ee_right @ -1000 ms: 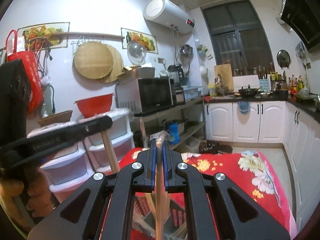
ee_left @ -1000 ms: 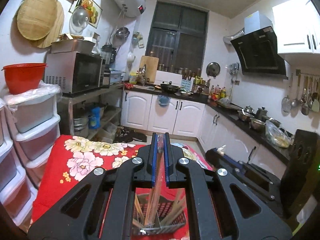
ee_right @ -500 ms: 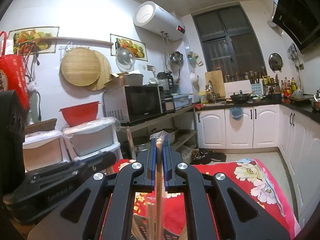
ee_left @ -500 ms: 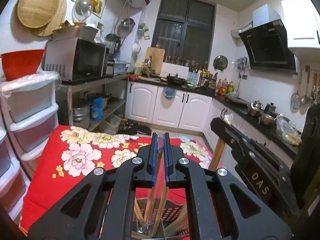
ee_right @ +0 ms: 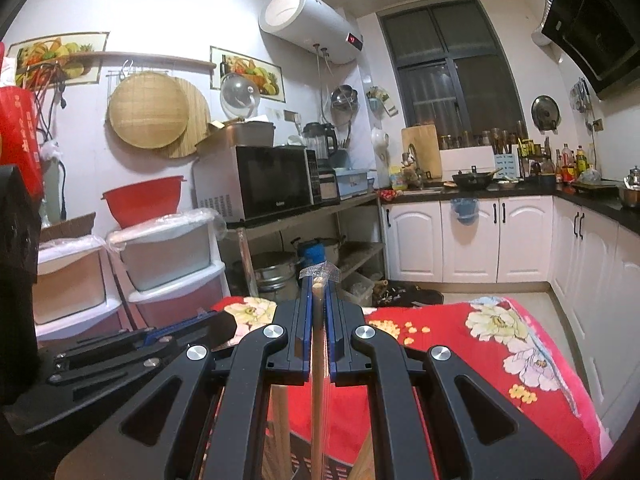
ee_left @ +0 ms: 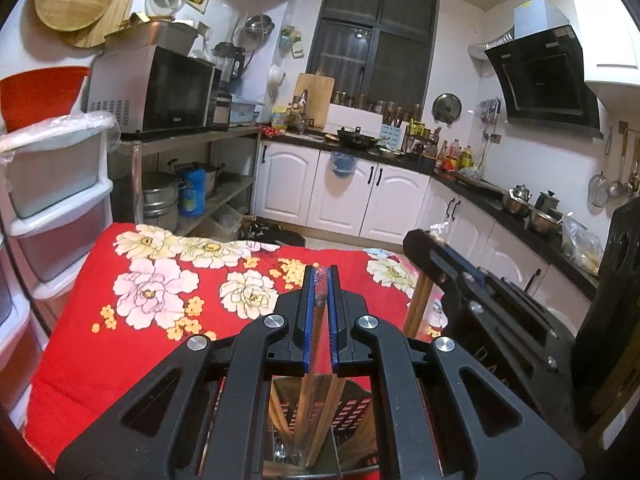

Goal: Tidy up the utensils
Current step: 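Lift both chopstick pairs and lower them into the grey caddy with both grippers, then open both grippers to release the chopsticks into the caddy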

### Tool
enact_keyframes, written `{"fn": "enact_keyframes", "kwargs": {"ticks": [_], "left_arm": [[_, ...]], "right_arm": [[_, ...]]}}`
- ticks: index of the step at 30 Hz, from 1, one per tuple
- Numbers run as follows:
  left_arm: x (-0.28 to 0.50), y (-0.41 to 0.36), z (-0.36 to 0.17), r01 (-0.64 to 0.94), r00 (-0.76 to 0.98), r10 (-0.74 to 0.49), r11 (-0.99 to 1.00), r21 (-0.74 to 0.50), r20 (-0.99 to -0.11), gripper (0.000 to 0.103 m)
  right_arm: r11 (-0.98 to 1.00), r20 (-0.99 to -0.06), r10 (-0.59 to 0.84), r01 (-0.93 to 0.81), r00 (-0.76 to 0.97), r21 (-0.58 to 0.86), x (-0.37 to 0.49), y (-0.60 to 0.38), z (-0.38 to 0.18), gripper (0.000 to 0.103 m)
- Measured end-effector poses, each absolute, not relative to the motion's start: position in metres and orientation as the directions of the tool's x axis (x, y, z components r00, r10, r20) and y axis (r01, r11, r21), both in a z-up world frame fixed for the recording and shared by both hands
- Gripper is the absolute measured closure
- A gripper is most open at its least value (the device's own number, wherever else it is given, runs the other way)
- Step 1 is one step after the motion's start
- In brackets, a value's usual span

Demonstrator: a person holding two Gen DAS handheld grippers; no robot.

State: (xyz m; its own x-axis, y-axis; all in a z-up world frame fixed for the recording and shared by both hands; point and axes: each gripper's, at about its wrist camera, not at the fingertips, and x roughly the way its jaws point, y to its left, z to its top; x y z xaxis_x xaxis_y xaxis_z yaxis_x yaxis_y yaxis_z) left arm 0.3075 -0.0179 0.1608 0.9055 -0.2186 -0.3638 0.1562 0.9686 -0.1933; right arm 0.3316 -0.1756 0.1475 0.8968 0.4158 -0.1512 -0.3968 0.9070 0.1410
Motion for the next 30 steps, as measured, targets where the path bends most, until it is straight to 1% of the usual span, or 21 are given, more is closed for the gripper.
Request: {"fn": "enact_keyframes", "kwargs": {"ticks": [12,30], "left_arm": [[0.306,-0.012,0.136,0.162,0.883,-0.23,0.968,-0.194,-0.41,0.101],[0.288,-0.002,0.131,0.147,0.862,-0.213,0.973,-0.175,-0.46,0.101]], "right_arm": [[0.911,-0.226,0.411,-0.388,0.883,0.139,0.326,-0.176,0.113,0.096],[0.912,-0.35,0.405,-0.399,0.845,0.092,0.294,-0.186,0.118,0.094]]}}
